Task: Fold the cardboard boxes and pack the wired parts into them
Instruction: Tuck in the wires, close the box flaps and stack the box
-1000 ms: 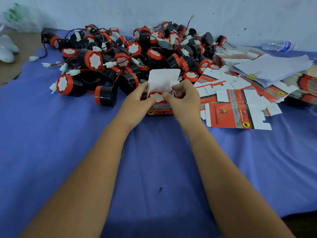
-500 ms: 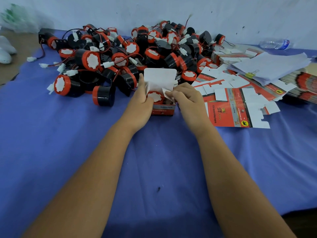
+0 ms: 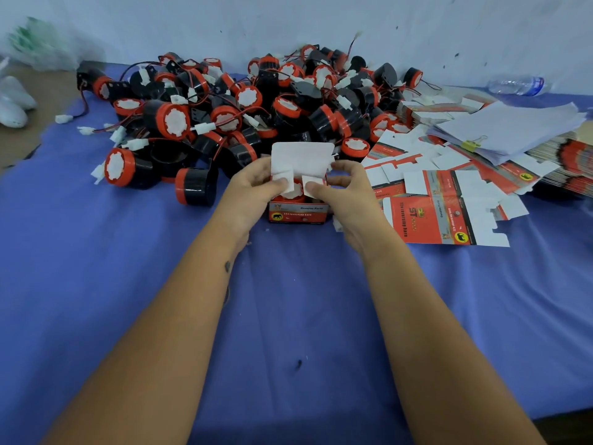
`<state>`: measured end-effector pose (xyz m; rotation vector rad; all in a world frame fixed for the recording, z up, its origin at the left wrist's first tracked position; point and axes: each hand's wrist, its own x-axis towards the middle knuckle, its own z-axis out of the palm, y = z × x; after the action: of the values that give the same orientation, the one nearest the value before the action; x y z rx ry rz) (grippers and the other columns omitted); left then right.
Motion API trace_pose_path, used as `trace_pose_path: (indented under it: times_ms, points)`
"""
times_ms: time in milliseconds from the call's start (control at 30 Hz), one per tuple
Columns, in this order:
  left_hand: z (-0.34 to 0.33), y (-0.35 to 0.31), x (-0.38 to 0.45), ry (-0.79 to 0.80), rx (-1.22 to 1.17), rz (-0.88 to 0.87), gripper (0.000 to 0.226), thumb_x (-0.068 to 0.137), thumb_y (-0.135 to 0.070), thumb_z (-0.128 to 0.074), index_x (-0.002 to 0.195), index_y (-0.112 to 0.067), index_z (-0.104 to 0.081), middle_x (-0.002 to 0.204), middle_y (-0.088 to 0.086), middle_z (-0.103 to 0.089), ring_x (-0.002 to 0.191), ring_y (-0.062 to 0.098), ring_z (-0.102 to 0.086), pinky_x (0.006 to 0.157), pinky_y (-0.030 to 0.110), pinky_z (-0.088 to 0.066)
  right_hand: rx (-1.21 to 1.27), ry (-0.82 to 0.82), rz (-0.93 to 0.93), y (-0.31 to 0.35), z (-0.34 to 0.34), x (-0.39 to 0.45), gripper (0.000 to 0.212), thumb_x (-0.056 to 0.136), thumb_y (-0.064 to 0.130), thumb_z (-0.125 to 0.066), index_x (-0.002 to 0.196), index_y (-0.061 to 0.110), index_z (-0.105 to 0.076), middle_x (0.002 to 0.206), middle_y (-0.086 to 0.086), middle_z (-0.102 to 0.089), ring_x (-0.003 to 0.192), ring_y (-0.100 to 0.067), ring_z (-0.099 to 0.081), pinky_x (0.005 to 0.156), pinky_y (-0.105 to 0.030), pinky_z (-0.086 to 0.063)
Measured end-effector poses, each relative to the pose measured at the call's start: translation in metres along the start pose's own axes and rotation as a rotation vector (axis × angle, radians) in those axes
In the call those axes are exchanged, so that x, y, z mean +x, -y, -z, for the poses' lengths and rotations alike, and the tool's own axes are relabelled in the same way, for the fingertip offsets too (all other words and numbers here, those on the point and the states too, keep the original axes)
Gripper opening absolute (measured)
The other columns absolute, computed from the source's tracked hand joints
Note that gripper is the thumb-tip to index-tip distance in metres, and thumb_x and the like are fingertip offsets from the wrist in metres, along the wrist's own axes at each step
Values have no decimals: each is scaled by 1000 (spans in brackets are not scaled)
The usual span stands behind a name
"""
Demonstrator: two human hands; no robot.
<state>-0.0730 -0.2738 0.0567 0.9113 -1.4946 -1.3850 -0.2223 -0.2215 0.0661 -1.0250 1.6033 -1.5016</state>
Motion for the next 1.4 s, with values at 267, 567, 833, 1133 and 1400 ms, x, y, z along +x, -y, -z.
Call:
trace_pose_path:
  times_ms: [267,567,833,1133,1400]
  points:
    - [-4,1,-2,-63,116,-64,33,89,1,-65,96,-31,-61,99,-7,-74,96,13,-68,81,29,-57,-49,73,36,-3,-1,3,21,86,10,-70,99,26,-66,106,-2,-69,98,-21,-68,86,-43,-58]
    - [15,-4,1,107,157,-24,24,96,-9,-58,105,-24,-74,134,-7,-60,122,8,-58,95,19,-50,-186,153,256,-3,12,-1,45,91,-11,-47,100,25,-73,109,14,-64,108,-11,-60,77,-19,-55]
    - [27,-6,-5,222,485,-122,45,87,-48,-67,130,-36,-62,155,-18,-36,139,-2,-30,107,18,-29,-236,299,215,-1,29,-7,24,92,22,-62,113,27,-73,124,18,-62,116,4,-55,97,-23,-48]
    - [28,2,-7,202,633,-280,47,87,-20,-75,129,-36,-61,141,-19,-51,127,-13,-38,98,-1,-27,-622,159,462,-12,26,-3,42,82,30,-77,122,30,-67,134,11,-60,121,6,-44,98,-10,-32]
    - [25,3,-4,179,499,-259,33,93,-24,-67,122,-40,-62,137,-20,-56,130,-7,-44,105,16,-36,-511,151,462,-8,21,-5,32,90,31,-69,121,25,-69,123,10,-66,114,-1,-57,102,-26,-47]
